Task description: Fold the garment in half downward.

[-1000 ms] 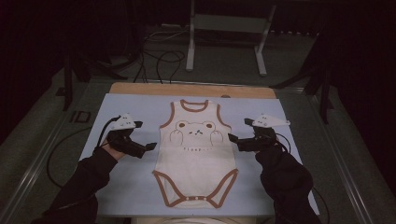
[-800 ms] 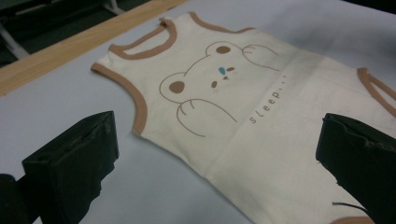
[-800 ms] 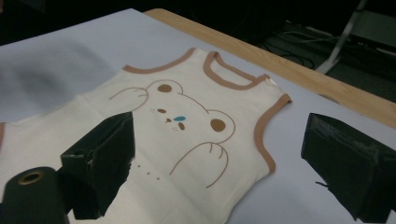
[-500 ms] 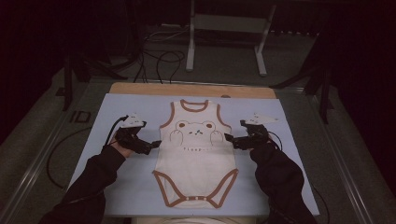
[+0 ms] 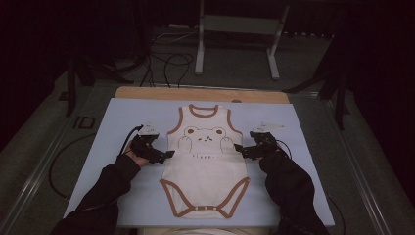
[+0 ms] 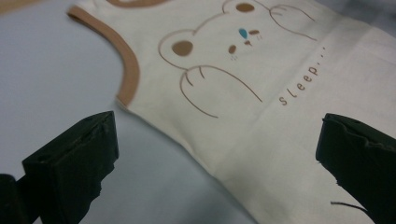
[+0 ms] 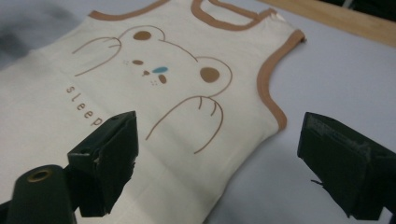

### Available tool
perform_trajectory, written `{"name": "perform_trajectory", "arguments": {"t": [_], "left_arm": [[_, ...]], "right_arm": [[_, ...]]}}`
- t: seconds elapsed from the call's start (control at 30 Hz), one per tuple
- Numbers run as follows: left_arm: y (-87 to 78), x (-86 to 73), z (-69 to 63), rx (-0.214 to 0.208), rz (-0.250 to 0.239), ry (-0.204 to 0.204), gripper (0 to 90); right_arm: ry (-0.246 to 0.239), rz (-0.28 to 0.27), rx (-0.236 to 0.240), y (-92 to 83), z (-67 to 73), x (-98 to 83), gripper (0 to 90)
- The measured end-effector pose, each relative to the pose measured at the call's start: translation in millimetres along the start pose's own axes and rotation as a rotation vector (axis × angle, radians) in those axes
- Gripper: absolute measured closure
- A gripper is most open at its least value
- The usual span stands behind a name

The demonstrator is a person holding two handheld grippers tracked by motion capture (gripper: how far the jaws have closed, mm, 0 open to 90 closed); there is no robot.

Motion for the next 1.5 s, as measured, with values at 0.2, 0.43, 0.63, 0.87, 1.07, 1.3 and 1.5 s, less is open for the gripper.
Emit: {"name": "perform_trajectory", "arguments": {"t": [0.2,0.43,0.63,0.87,1.07,1.3,1.5], "left_arm": [[11.6,0.9,0.1,-0.019,0.052,-0.015,0.0],[23.2,6.2,-1.9,0.023,0.113,-0.029,6.4],[27.0,8.2,1.4,0.052,0.127,-0.056,23.5],[31.9,6.8,4.4,0.102,0.158,-0.087,41.6],[33.7,7.8,0.7,0.118,0.157,-0.095,49.6],[36.5,15.1,-4.1,0.112,0.178,-0.114,59.3],[38.1,20.2,-8.6,0.082,0.196,-0.105,75.8]], "right_arm": [[0.014,0.055,-0.019,10.5,-0.8,-3.8,12.2],[0.039,0.095,-0.022,19.3,-4.6,-7.4,18.7],[0.055,0.144,-0.044,26.0,-8.0,-9.0,33.3],[0.047,0.197,-0.049,35.4,-4.8,-8.7,49.1],[0.025,0.221,-0.055,36.3,-0.8,-6.2,63.4],[0.010,0.247,-0.034,36.2,4.2,-3.3,81.0],[-0.022,0.265,-0.031,37.2,8.0,-0.5,88.4]]}}
Point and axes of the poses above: each handheld gripper's, and its own axes: y roughly forward along the jaws, x roughly out of its top, z roughly to its left, the point moved 1 cm from there along y, roughly forward along the jaws, and after that the axes turned 15 degrees about z, right-handed, at the moved point
